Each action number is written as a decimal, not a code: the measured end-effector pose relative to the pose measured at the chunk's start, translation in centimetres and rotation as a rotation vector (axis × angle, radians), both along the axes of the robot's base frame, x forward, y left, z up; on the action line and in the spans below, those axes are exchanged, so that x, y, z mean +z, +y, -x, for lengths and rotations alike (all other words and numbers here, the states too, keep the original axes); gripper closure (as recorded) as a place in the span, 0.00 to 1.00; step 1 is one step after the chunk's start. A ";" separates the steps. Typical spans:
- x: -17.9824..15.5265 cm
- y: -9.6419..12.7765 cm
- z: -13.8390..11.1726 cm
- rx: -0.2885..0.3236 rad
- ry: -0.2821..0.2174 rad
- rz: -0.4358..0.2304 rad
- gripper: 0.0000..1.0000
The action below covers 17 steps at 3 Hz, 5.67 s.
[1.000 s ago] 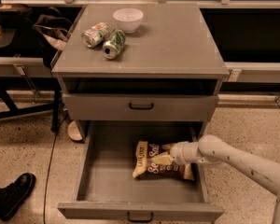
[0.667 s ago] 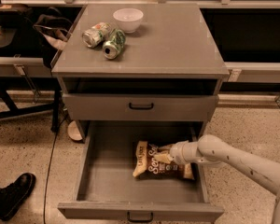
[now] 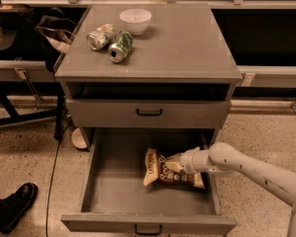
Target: Pick brown chip bag from middle drawer and place on counter
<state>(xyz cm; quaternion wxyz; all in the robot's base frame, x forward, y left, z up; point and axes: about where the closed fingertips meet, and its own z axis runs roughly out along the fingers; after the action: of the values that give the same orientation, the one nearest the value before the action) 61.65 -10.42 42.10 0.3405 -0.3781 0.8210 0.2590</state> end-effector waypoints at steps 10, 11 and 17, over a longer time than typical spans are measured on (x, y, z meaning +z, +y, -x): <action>26.8 -7.2 5.6 -0.161 -0.184 -0.164 1.00; 33.2 -8.0 7.1 -0.175 -0.265 -0.141 1.00; 52.2 -6.2 4.8 -0.169 -0.526 -0.014 1.00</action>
Offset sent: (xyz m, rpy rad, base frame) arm 0.0141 0.0281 -0.0019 0.1580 0.0681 0.0805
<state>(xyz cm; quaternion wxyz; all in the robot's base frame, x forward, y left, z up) 56.89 -16.65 94.31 0.5649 -0.3601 0.7313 0.1286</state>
